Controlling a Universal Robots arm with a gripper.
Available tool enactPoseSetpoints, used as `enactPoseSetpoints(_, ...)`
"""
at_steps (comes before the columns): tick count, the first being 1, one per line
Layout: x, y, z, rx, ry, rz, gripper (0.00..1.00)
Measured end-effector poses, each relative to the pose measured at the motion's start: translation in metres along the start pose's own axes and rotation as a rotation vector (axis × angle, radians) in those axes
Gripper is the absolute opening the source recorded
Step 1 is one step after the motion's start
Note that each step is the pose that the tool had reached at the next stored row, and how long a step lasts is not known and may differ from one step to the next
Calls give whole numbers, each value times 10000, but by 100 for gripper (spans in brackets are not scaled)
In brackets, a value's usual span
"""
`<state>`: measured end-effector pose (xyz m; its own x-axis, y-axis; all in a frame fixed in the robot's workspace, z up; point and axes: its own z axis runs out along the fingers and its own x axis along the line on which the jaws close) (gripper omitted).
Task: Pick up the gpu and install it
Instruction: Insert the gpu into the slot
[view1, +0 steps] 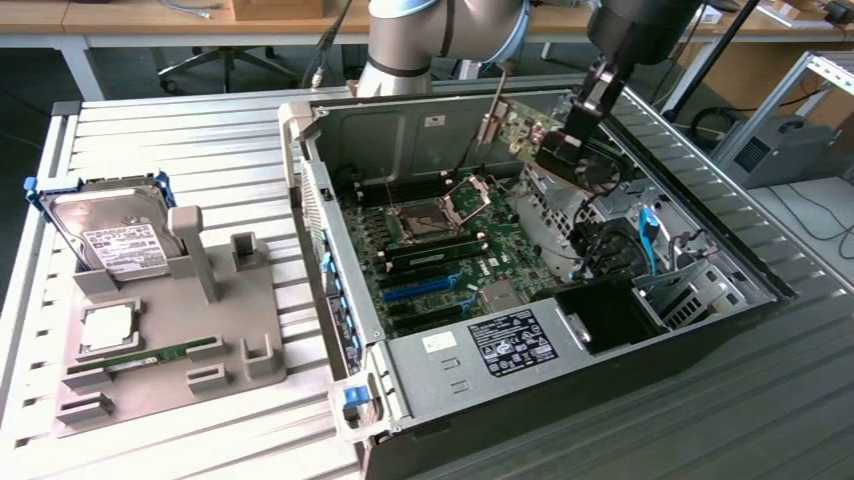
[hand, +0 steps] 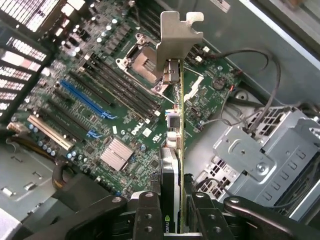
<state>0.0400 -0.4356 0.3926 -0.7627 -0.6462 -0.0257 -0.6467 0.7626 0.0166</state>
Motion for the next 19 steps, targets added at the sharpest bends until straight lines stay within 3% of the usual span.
enactPoseSetpoints(19, 0, 0, 5, -101, 66, -3923, 27)
